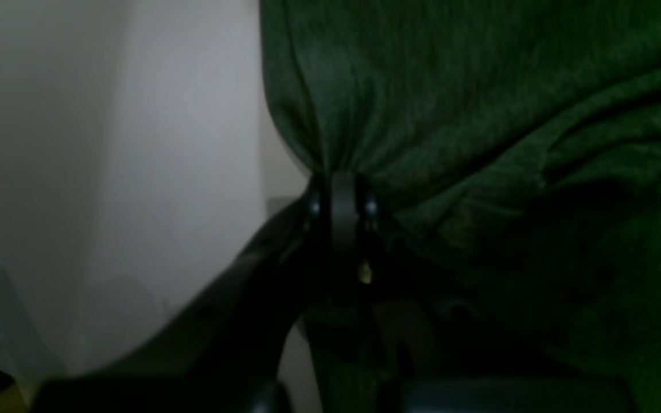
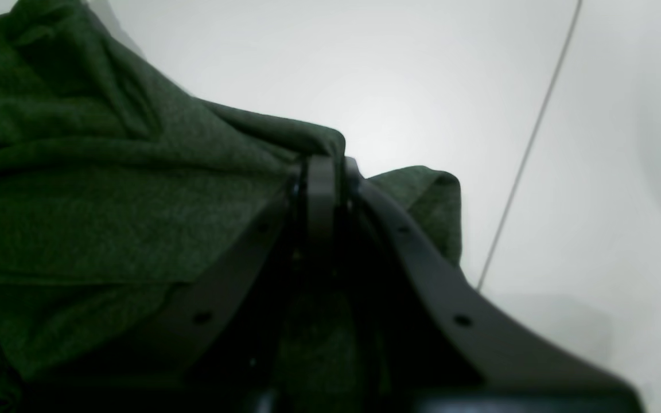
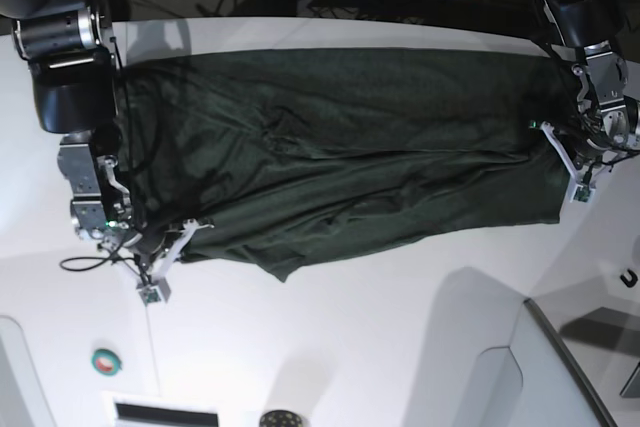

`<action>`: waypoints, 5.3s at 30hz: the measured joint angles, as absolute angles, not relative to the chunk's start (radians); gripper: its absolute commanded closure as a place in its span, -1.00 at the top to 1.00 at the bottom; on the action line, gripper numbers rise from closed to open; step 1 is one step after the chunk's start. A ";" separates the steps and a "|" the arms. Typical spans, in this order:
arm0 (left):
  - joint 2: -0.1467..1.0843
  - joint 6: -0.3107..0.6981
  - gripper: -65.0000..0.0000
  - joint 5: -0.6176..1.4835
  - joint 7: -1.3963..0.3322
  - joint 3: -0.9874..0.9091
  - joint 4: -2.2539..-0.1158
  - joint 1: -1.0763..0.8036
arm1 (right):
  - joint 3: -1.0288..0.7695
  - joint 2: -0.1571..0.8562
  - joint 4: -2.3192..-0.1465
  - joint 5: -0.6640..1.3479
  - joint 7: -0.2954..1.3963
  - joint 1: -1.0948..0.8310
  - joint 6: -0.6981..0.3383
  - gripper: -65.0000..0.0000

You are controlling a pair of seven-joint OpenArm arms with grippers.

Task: Layout the t-shirt on the table in an organized manner, then fold the t-shirt properly
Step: 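Hold the shirt edges with both grippers and pull them taut, then lift the held edge with both grippers and fold it over the shirt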

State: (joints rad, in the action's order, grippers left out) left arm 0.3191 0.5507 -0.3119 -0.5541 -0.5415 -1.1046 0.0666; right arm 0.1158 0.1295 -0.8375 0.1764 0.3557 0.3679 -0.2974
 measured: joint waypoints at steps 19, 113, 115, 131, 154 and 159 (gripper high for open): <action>0.357 0.553 -0.16 -0.313 -0.628 -0.550 -1.149 0.158 | 0.116 0.130 -0.838 0.178 0.349 0.357 -0.298 -0.98; 0.441 0.396 -1.00 -0.228 -0.291 -0.411 -0.515 0.582 | 0.113 0.131 -0.878 0.176 0.348 0.374 -0.299 -0.98; 0.434 0.415 -1.00 -0.224 -0.316 -0.409 -0.572 0.562 | 0.113 0.131 -0.909 0.176 0.350 0.373 -0.299 -0.98; 0.419 0.415 -1.00 -0.228 -0.330 -0.415 -0.640 0.476 | 0.111 0.132 -1.061 0.176 0.352 0.282 -0.299 -0.98; 0.400 0.415 -1.00 -0.122 -0.326 -0.409 -0.841 0.427 | 0.109 0.146 -1.139 0.179 0.354 0.281 -0.299 -0.98; 0.400 0.415 -1.00 -0.122 -0.325 -0.409 -0.841 0.423 | 0.109 0.146 -1.139 0.179 0.355 0.282 -0.299 -0.98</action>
